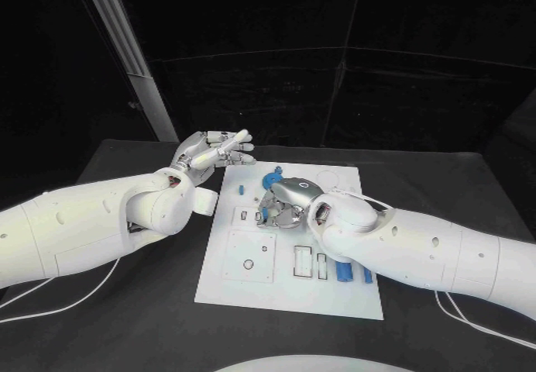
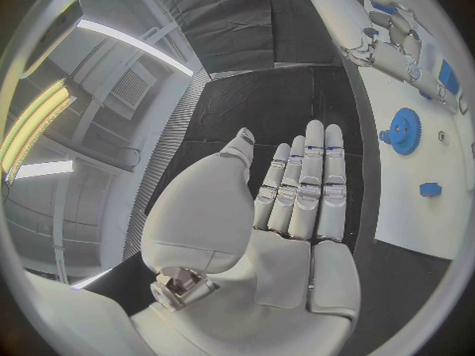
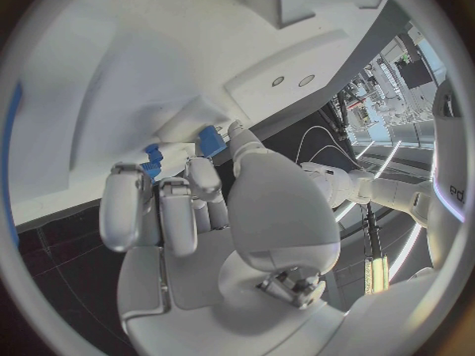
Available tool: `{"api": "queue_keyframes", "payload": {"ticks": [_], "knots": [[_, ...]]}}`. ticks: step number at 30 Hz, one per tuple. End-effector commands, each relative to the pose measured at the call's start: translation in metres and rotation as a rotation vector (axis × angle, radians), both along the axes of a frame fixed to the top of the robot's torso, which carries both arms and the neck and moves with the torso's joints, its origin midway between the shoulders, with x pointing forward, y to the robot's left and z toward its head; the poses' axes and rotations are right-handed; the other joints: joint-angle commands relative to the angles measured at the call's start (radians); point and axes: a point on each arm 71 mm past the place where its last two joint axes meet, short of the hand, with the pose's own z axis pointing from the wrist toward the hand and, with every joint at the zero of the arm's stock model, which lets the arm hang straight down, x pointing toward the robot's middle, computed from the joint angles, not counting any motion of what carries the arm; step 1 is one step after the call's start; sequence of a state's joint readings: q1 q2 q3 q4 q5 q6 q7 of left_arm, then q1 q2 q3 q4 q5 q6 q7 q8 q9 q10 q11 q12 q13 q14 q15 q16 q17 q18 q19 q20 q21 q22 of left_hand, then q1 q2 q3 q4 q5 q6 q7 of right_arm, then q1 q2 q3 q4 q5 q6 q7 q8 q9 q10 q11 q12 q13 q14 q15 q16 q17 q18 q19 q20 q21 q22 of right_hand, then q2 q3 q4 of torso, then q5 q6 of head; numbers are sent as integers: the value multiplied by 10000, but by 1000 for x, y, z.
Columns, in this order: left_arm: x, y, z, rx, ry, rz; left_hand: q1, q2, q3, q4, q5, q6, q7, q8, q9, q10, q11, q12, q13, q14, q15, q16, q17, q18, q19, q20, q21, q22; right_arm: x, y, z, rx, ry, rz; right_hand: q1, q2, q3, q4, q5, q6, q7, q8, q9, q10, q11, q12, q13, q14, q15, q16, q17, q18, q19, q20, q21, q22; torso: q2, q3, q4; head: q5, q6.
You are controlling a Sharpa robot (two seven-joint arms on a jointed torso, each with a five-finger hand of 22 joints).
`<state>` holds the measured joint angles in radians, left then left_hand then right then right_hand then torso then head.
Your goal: Assemble the parts on the task board
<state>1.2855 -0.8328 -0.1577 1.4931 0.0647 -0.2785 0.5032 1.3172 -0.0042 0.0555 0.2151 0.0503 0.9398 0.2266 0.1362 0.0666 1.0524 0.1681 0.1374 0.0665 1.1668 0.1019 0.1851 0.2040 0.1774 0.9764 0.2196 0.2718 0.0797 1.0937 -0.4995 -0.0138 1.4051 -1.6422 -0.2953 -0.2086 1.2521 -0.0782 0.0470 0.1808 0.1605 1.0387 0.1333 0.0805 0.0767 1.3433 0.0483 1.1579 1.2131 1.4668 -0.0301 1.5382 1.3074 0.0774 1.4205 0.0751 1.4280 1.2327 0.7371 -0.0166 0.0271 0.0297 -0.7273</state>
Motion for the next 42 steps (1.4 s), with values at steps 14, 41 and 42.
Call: {"api": "queue_keyframes", "payload": {"ticks": [14,41,42], "knots": [[1,0,1,-26,-43,-118,-18,111,-26,-63,20,-14,-10,-55,2,-22,-30,-54,-6,4,69,-36,16,69,73,7,-36,-12,-10,-4,14,1976,-1428,370,-2,10,-696,364,334,-467,97,-160,-116,51,86,277,239,872,111,-78,1938,-119,53,100,-35,43,-13,7,-5,-30,57],[4,4,-25,6548,2446,-2825,-726,133,-1134,489,-36,865,-1072,933,424,2071,-1335,3428,2967,3385,-1338,12117,11456,-330,3582,-1518,6069,4656,20,-125,98,6555,1975,-283,779,679,-1173,384,426,-913,222,-88,-85,-517,194,-468,-375,581,201,-837,849,105,-512,205,-686,-1146,-559,89,-79,42,62],[4,3,-26,7194,2575,-3011,-832,221,-1179,607,-18,904,-1091,1027,465,2066,-1315,3661,3145,3467,-1345,12381,11771,-367,3648,-1543,6477,5174,22,-133,100,6612,1983,-502,796,698,-1180,378,439,-908,219,-85,-84,-514,192,-469,-377,582,198,-843,845,103,-506,203,-687,-1140,-586,102,-89,65,41]]}}
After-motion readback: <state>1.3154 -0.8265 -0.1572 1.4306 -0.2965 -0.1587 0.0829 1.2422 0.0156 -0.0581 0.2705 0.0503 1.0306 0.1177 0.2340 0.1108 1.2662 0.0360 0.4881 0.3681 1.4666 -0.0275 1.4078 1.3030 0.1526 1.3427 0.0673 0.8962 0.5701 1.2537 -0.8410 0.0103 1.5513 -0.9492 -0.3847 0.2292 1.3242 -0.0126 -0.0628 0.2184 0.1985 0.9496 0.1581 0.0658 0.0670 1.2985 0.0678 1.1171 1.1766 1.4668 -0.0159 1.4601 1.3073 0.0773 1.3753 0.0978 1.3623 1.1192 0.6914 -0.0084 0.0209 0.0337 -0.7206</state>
